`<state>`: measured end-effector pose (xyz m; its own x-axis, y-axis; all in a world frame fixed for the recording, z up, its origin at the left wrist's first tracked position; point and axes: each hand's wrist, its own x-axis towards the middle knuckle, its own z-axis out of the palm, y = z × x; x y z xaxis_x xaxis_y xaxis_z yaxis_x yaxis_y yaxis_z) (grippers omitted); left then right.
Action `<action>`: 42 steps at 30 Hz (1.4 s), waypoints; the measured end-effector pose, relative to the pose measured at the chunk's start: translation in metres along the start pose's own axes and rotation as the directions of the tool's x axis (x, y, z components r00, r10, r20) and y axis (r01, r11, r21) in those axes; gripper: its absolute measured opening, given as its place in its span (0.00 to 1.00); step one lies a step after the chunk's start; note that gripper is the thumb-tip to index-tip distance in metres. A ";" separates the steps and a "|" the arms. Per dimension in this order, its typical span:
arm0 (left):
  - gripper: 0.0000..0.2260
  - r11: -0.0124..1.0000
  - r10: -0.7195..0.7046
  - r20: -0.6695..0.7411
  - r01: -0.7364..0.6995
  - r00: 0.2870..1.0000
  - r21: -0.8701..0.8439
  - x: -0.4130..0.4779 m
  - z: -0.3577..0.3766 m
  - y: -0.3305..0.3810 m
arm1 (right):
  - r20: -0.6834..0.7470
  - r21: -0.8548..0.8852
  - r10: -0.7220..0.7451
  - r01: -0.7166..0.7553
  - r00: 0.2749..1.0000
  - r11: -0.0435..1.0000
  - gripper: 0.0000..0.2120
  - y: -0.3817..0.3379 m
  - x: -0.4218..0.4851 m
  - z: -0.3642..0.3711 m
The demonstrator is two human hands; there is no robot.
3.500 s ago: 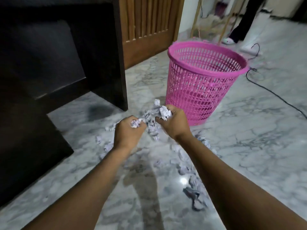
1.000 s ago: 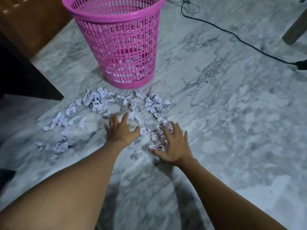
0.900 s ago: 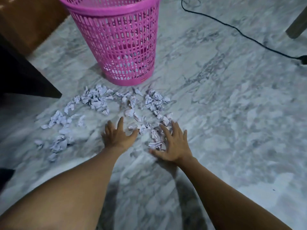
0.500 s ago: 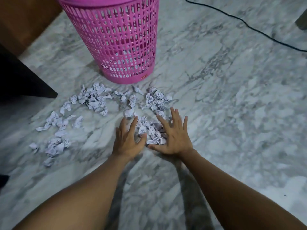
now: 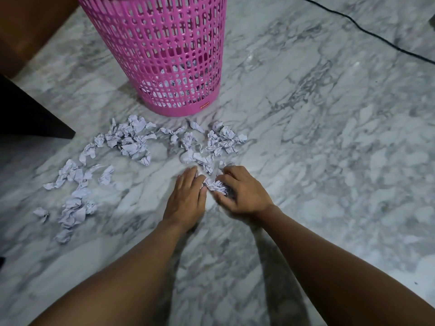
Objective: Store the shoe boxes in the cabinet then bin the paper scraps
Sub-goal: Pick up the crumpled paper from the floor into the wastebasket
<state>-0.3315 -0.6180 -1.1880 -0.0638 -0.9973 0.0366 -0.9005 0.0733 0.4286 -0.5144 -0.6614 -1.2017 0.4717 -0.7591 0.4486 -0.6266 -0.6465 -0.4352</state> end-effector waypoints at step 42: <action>0.35 0.995 -0.098 -0.092 0.095 0.991 -0.037 0.078 -0.002 -0.013 | 0.136 -0.171 0.244 -0.220 0.960 0.961 0.16 0.056 0.123 0.005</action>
<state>-0.3242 -0.6970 -1.1889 0.0646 -0.9949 0.0778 -0.8860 -0.0213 0.4631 -0.4884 -0.7911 -1.1746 0.3848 -0.8968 0.2183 -0.8114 -0.4414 -0.3831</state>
